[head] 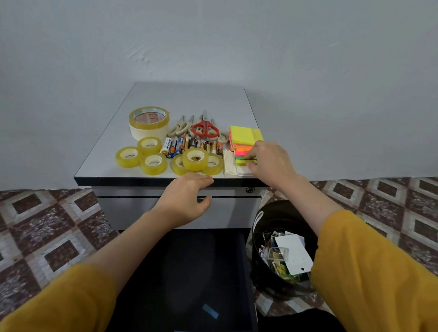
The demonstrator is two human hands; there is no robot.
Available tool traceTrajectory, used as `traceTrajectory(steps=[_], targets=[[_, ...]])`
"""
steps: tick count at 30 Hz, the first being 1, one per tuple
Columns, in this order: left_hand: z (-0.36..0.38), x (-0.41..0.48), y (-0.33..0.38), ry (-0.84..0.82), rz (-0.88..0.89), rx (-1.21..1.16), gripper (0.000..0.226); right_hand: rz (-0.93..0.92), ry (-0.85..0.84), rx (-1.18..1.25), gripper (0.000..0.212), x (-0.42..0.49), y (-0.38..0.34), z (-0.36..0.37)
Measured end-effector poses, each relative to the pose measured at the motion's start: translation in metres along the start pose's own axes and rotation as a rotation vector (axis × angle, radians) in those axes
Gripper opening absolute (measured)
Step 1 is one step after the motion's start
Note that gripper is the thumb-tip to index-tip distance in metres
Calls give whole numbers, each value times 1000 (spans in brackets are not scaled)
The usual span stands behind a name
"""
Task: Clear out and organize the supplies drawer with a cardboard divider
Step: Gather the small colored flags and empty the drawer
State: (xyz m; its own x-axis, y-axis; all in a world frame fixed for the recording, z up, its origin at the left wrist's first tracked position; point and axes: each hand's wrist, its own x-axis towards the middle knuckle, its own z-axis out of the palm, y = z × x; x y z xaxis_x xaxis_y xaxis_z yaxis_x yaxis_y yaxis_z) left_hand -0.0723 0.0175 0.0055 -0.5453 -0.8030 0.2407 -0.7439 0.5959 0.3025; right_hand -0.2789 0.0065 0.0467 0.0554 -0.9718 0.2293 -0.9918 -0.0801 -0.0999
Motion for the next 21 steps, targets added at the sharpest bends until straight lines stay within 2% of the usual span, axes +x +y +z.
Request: traceTrajectory(steps=[21], targets=[[-1, -2, 3, -13, -5, 14, 45, -23, 24, -34, 30, -8, -2, 2]])
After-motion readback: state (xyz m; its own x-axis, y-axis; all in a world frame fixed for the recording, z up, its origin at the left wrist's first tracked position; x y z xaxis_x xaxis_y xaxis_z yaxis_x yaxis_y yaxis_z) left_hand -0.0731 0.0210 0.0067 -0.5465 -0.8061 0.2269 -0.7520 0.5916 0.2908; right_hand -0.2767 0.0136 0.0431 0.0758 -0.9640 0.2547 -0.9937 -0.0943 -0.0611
